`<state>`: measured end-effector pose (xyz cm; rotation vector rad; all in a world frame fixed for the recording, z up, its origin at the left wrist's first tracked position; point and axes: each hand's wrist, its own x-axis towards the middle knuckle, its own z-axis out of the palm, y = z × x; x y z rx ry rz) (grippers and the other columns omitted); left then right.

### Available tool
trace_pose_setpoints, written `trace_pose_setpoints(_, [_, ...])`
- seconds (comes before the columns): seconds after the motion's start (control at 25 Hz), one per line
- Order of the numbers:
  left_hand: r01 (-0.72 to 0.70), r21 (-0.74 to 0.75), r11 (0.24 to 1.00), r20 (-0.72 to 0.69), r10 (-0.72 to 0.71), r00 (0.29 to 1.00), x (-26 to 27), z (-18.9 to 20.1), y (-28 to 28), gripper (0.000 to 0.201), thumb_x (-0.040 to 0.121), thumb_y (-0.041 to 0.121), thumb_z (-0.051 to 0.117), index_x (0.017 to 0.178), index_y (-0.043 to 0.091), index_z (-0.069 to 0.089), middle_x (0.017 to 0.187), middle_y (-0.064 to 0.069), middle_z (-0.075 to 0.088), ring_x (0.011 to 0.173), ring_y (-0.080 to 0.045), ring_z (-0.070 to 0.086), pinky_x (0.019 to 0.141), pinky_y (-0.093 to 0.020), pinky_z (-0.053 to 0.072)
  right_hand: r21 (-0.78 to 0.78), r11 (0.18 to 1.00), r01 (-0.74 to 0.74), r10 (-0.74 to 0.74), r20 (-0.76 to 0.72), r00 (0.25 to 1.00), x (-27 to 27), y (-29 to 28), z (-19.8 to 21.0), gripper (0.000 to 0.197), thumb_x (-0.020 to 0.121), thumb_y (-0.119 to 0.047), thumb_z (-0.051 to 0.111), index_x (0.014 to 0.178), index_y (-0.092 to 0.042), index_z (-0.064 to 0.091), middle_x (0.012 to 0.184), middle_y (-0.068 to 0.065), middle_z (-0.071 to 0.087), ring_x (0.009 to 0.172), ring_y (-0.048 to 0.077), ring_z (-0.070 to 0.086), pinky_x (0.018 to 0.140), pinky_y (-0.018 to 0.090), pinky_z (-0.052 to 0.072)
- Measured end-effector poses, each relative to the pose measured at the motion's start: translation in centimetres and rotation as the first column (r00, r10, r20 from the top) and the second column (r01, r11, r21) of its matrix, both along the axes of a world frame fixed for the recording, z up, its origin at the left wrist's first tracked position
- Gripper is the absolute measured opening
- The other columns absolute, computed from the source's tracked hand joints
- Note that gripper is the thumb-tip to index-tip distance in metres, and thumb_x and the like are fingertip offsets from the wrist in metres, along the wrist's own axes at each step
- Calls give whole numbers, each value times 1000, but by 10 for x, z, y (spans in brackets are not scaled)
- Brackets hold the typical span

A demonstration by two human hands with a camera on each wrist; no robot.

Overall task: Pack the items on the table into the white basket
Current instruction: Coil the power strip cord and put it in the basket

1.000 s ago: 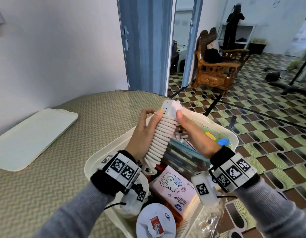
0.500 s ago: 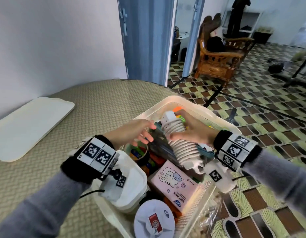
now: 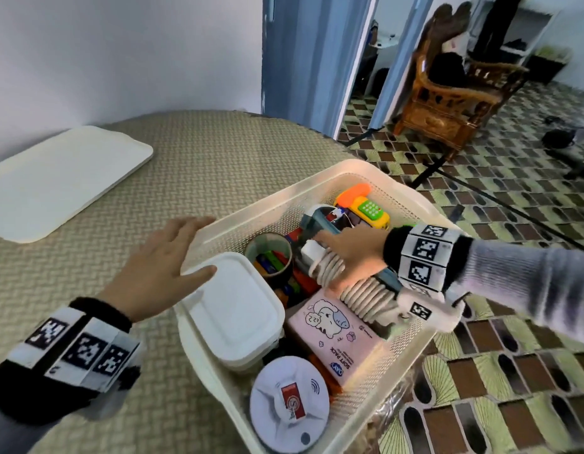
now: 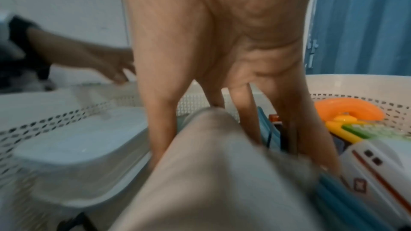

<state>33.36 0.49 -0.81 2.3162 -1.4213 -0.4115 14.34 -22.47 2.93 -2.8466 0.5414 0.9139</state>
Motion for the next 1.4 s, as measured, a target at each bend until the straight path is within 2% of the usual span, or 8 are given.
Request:
trace_pose_setpoints(0.32, [-117, -238, 964, 71, 137, 988, -11, -42, 3, 79, 73, 59, 30, 144, 25, 34, 134, 0, 42, 114, -20, 39, 99, -30, 25, -49, 994, -97, 87, -177, 980, 14, 15, -6, 100, 66, -56, 78, 135, -13, 20, 68, 2, 56, 59, 22, 59, 51, 29, 46])
trace_pose_setpoints(0.44, [-123, -292, 949, 80, 152, 985, -11, -45, 1, 75, 74, 55, 32, 142, 23, 38, 130, -2, 46, 112, -18, 38, 97, -25, 21, 231, 960, 161, -118, -188, 975, 18, 5, -15, 89, 70, -40, 82, 134, -20, 23, 90, 5, 60, 62, 29, 70, 53, 32, 57])
trace_pose_setpoints(0.56, [-147, -281, 948, 66, 172, 983, -11, -46, 0, 74, 73, 55, 31, 142, 27, 37, 128, 1, 45, 112, -24, 41, 98, -31, 27, 426, 793, 435, -407, -161, 899, 17, -3, -26, 91, 71, -39, 81, 139, -21, 23, 125, 10, 47, 76, 32, 71, 64, 48, 59])
trace_pose_setpoints(0.72, [-149, -304, 941, 47, 171, 984, -11, -46, 2, 74, 74, 54, 31, 142, 27, 38, 128, 2, 45, 112, -20, 39, 98, -33, 29, 392, 823, 410, -367, -183, 912, 23, -2, -27, 100, 70, -45, 79, 147, -17, 20, 138, 11, 41, 101, 34, 65, 69, 48, 59])
trace_pose_setpoints(0.84, [-140, -337, 931, 42, 163, 986, -11, -45, 0, 73, 74, 52, 32, 141, 24, 40, 127, 0, 47, 111, -15, 37, 100, -30, 26, 387, 840, 379, -327, -195, 925, 29, -1, -18, 96, 75, -31, 78, 147, -15, 16, 142, 12, 37, 111, 32, 58, 68, 45, 60])
trace_pose_setpoints(1.04, [-111, -368, 923, 52, 140, 989, -11, -46, -1, 70, 76, 48, 34, 140, 21, 42, 124, -2, 49, 107, -9, 35, 94, -21, 22, 344, 846, 407, -388, -126, 913, 33, -6, -5, 79, 79, -24, 75, 142, -7, 31, 128, 12, 47, 100, 32, 61, 68, 46, 59])
trace_pose_setpoints(1.2, [-109, -383, 917, 64, 144, 988, -10, -47, 0, 68, 77, 47, 35, 139, 19, 44, 122, -3, 50, 107, -8, 35, 94, -23, 24, 451, 738, 502, -542, -47, 839, 30, -21, 3, 80, 79, -18, 75, 143, -12, 27, 103, 1, 51, 83, 25, 63, 59, 37, 59])
trace_pose_setpoints(1.4, [-145, -359, 922, 24, 164, 986, -8, -49, -1, 70, 75, 51, 33, 141, 26, 39, 125, 3, 47, 112, -14, 40, 98, -29, 28, 629, 566, 533, -659, -45, 751, 30, -21, -3, 60, 83, -8, 69, 134, -8, 38, 102, 14, 65, 63, 25, 70, 55, 39, 60])
